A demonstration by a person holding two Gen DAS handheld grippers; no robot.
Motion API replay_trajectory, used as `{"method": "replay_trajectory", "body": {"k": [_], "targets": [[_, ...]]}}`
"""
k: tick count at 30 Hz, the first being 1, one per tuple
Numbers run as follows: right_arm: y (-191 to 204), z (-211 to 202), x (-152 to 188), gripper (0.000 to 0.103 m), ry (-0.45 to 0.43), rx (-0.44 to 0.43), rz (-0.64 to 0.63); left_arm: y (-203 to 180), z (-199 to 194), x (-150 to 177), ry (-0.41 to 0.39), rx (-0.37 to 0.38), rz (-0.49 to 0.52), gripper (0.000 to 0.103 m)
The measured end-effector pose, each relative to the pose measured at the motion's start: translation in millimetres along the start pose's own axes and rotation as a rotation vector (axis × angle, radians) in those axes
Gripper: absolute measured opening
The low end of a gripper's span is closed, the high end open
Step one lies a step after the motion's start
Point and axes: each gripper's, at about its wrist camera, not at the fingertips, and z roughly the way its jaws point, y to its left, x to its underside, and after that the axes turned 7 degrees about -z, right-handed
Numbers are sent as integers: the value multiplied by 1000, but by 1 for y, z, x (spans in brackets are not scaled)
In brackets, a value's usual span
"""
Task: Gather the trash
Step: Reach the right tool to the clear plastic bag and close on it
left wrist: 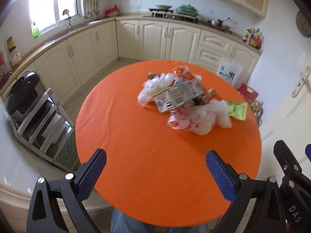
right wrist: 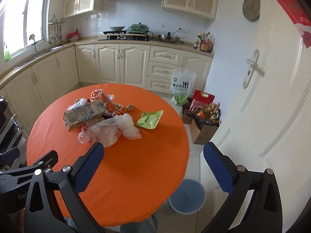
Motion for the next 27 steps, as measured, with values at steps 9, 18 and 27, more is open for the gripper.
{"method": "replay_trajectory", "body": {"k": [9, 18, 27], "targets": [[22, 70, -1, 103, 144, -46, 11, 33, 60, -35, 113, -53, -44, 90], [40, 149, -20, 103, 277, -254, 127, 58, 93, -49, 138, -49, -54, 89], [49, 184, -30, 103, 312, -392, 233, 59, 135, -58, 149, -59, -74, 89]]}}
